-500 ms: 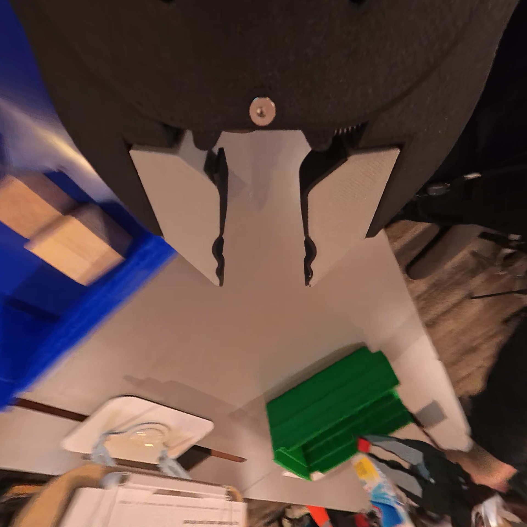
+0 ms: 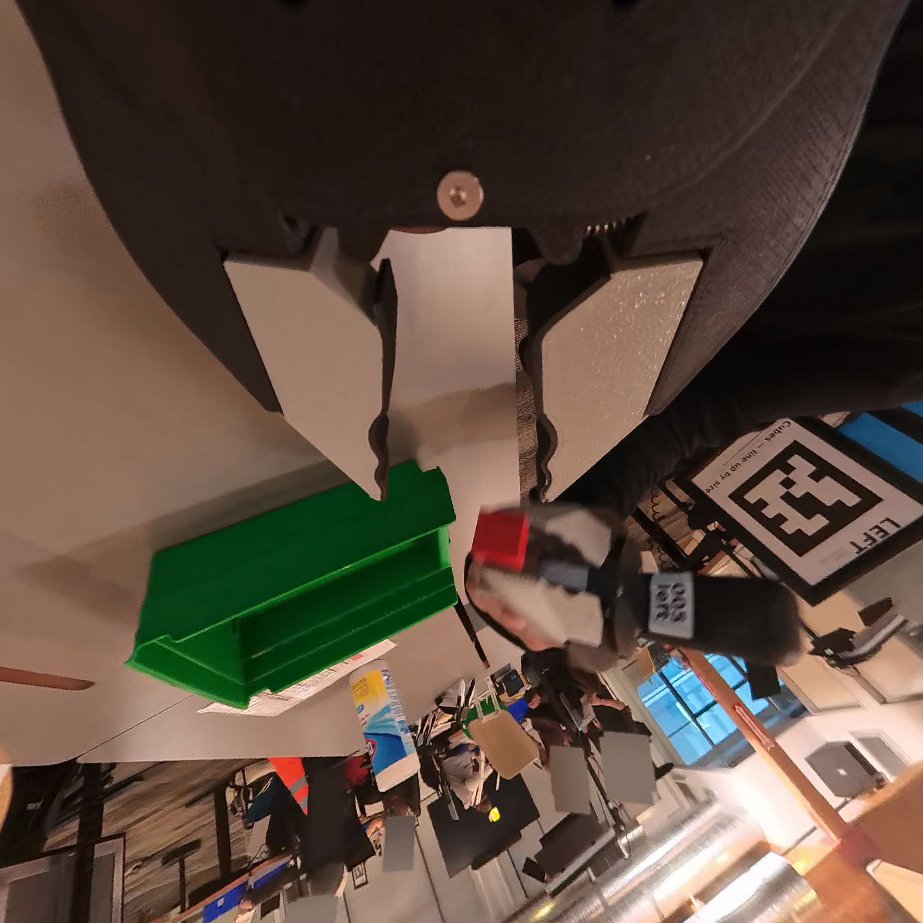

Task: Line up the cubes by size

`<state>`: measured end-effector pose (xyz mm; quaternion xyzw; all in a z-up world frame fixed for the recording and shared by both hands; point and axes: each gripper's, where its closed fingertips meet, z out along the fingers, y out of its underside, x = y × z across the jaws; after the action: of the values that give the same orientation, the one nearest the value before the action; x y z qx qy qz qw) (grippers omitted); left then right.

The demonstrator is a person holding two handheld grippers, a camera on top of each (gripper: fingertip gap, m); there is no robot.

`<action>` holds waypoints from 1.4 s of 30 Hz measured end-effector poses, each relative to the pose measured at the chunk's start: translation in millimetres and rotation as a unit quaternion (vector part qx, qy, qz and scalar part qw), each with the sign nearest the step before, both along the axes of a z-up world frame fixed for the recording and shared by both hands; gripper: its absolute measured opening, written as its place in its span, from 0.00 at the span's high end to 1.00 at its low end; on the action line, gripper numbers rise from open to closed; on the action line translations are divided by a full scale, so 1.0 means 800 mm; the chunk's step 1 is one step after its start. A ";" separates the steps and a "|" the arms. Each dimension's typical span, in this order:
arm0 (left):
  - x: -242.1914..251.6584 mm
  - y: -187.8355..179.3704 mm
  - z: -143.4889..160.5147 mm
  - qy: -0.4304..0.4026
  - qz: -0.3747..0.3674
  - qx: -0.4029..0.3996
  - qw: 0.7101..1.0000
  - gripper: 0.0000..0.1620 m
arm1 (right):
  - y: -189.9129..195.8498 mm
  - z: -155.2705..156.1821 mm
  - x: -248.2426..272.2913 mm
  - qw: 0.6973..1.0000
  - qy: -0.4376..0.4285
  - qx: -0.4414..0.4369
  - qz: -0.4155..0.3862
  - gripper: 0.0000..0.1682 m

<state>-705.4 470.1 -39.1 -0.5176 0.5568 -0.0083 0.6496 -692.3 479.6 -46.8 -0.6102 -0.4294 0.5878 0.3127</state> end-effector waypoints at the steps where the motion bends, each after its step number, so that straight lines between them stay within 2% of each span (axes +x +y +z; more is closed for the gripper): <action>1: 0.009 -0.002 -0.003 0.004 -0.007 0.001 1.000 0.89 | -0.001 -0.002 -0.005 1.000 -0.001 0.000 0.002 0.66; 6: 0.026 0.005 -0.015 0.019 -0.009 0.002 1.000 0.88 | -0.002 -0.011 -0.012 0.999 0.008 -0.033 0.020 0.69; 8: 0.029 0.008 -0.018 0.023 -0.005 0.001 1.000 0.88 | -0.002 -0.012 -0.010 0.999 0.016 -0.041 0.031 0.76; 9: 0.028 0.012 -0.022 0.032 0.003 0.002 0.999 0.88 | -0.006 -0.010 -0.009 0.998 0.026 -0.047 0.043 0.85; 10: 0.028 0.016 -0.026 0.039 0.011 0.003 0.999 0.88 | -0.003 -0.012 -0.008 0.998 0.027 -0.051 0.037 0.88; 13: 0.032 0.020 -0.035 0.034 0.017 -0.011 0.999 0.88 | -0.001 -0.020 -0.001 0.999 0.009 -0.037 0.027 0.89; 16: 0.030 0.023 -0.036 0.010 0.045 -0.008 0.999 0.88 | 0.018 -0.027 0.024 0.999 -0.027 0.007 -0.022 0.89; 18: 0.025 0.021 -0.043 -0.013 0.067 -0.026 0.997 0.89 | 0.054 -0.034 0.065 0.990 -0.082 0.071 -0.090 0.89; 20: 0.018 0.015 -0.060 -0.024 0.083 -0.053 0.995 0.91 | 0.120 -0.040 0.136 0.952 -0.172 0.157 -0.201 0.89; 23: 0.011 0.000 -0.087 -0.006 0.104 -0.067 0.992 0.94 | 0.222 -0.057 0.280 0.843 -0.348 0.221 -0.346 0.89; 26: 0.017 -0.017 -0.103 0.001 0.098 -0.073 0.993 0.95 | 0.274 -0.088 0.394 0.756 -0.489 0.176 -0.397 0.89; 30: 0.032 -0.028 -0.114 -0.007 0.086 -0.085 0.993 0.94 | 0.304 -0.132 0.464 0.653 -0.620 0.151 -0.406 0.89; 32: 0.037 -0.030 -0.119 -0.004 0.082 -0.088 0.993 0.94 | 0.314 -0.153 0.470 0.630 -0.651 0.142 -0.399 0.89; 34: 0.040 -0.031 -0.124 -0.005 0.082 -0.093 0.992 0.94 | 0.318 -0.175 0.471 0.624 -0.669 0.111 -0.389 0.88; 36: 0.041 -0.035 -0.128 -0.008 0.077 -0.098 0.992 0.94 | 0.324 -0.188 0.484 0.605 -0.685 0.083 -0.398 0.88; 39: 0.037 -0.040 -0.133 -0.007 0.077 -0.102 0.992 0.94 | 0.317 -0.212 0.489 0.620 -0.680 0.006 -0.391 0.88; 42: 0.027 -0.044 -0.137 -0.011 0.081 -0.106 0.991 0.94 | 0.302 -0.232 0.489 0.621 -0.690 -0.038 -0.369 0.88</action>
<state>-683.6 435.1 -148.8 -0.6269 0.5021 -0.0202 0.5954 -300.7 720.9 -232.2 -0.9552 -0.2348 -0.1554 0.0913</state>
